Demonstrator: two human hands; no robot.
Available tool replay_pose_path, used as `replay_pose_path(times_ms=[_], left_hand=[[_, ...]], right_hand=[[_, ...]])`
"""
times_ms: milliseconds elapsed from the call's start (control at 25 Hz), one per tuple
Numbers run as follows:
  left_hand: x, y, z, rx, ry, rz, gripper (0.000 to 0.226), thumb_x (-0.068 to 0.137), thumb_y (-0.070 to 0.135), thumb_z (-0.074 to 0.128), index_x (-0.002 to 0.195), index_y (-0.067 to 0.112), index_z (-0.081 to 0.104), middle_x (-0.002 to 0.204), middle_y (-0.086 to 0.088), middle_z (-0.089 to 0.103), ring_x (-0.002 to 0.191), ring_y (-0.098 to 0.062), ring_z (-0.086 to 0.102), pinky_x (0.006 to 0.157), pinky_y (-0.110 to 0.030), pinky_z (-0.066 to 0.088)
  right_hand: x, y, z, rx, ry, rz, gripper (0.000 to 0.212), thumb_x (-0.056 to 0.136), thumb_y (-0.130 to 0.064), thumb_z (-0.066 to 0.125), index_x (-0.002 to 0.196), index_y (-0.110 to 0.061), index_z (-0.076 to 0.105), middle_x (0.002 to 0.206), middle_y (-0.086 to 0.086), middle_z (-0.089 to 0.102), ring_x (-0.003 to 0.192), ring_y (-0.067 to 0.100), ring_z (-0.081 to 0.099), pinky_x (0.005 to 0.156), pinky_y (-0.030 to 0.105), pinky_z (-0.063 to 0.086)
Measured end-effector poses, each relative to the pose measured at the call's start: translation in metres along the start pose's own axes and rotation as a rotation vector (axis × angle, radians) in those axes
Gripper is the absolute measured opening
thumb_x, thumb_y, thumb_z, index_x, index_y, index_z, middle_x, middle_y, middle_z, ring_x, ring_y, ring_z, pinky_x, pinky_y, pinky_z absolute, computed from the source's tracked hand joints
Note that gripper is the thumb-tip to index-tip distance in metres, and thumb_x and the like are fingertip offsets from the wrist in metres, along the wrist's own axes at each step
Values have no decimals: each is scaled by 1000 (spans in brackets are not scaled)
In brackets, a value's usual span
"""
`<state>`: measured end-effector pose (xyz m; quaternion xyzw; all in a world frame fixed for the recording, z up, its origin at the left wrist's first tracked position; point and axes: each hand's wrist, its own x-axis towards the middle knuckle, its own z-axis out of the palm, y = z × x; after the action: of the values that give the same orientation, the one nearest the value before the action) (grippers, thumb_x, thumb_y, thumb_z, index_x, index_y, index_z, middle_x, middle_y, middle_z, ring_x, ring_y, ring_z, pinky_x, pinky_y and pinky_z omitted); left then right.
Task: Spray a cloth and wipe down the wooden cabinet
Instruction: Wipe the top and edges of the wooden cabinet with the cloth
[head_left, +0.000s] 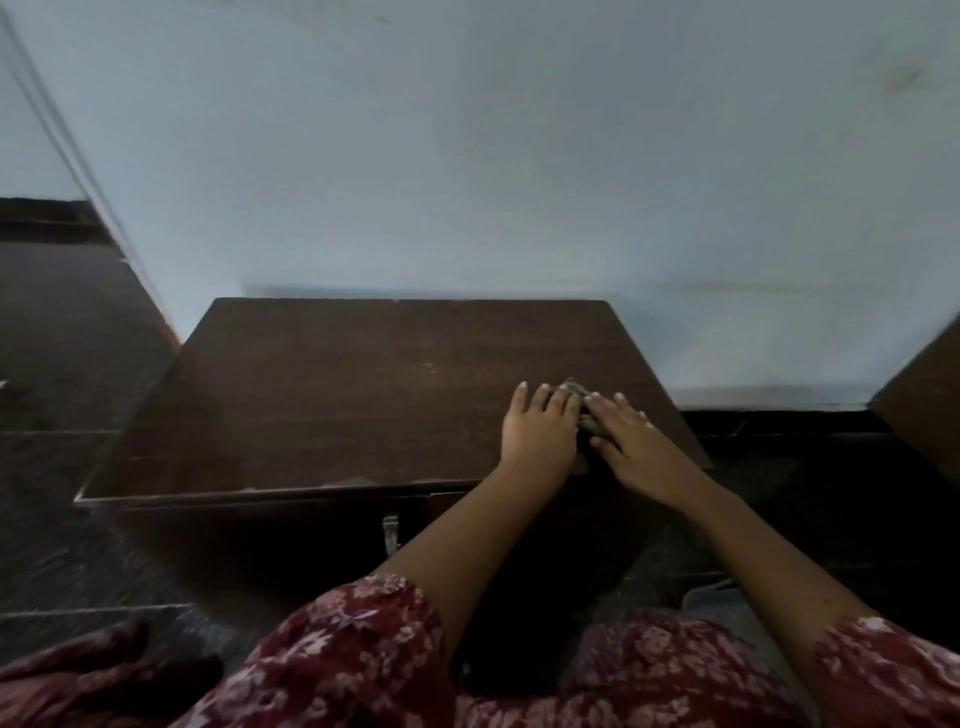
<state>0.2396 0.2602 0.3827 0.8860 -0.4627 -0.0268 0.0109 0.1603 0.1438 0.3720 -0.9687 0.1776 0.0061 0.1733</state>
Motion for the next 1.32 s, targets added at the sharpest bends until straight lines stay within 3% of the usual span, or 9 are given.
replay_pose_path(times_ms=[280, 440, 560, 720, 800, 1040, 1320], left_hand=[[-57, -106, 6, -49, 95, -186, 50, 99, 18, 24, 148, 7, 16, 159, -9, 18, 148, -22, 13, 120, -34, 7], [-119, -169, 8, -37, 113, -304, 52, 99, 18, 24, 149, 8, 12, 160, -7, 12, 149, -20, 9, 120, -31, 6], [-161, -208, 9, -41, 120, -398, 52, 99, 13, 23, 149, 8, 11, 160, -6, 10, 149, -20, 7, 120, -30, 7], [-215, -254, 9, -77, 133, -560, 57, 95, 7, 31, 149, 6, 13, 160, -8, 12, 149, -22, 8, 120, -32, 9], [-238, -271, 8, -117, 162, -644, 59, 93, 3, 34, 149, 6, 14, 159, -9, 14, 148, -23, 9, 120, -34, 10], [-250, -287, 15, -211, 189, -703, 61, 92, -3, 33, 149, 6, 13, 159, -11, 14, 148, -24, 8, 121, -35, 10], [-198, -318, 9, -228, 147, -696, 58, 97, 7, 30, 150, 8, 7, 160, -9, 8, 148, -26, 6, 120, -37, 11]], right_hand=[[21, -124, 49, -34, 70, -176, 53, 96, -20, 32, 147, -12, 19, 158, 6, 19, 146, 23, 15, 117, 35, 16], [20, -211, 91, -10, 178, -287, 63, 86, -30, 17, 139, -4, 39, 146, 16, 43, 136, 34, 38, 110, 45, 33], [18, -264, 112, 19, 118, -356, 68, 84, -31, 10, 141, -4, 36, 148, 16, 40, 138, 34, 34, 112, 45, 29], [19, -332, 136, 38, 59, -482, 54, 93, -20, 37, 144, -6, 28, 152, 15, 32, 141, 33, 27, 113, 43, 25], [19, -360, 145, 42, 11, -547, 54, 95, -22, 40, 145, -8, 26, 153, 14, 28, 142, 33, 23, 113, 44, 23], [38, -372, 138, -32, -96, -704, 52, 98, -22, 35, 147, -13, 21, 157, 7, 21, 145, 29, 17, 114, 41, 22], [102, -367, 129, -30, -84, -725, 49, 98, -20, 34, 146, -14, 25, 156, 4, 24, 146, 21, 17, 117, 38, 18]])
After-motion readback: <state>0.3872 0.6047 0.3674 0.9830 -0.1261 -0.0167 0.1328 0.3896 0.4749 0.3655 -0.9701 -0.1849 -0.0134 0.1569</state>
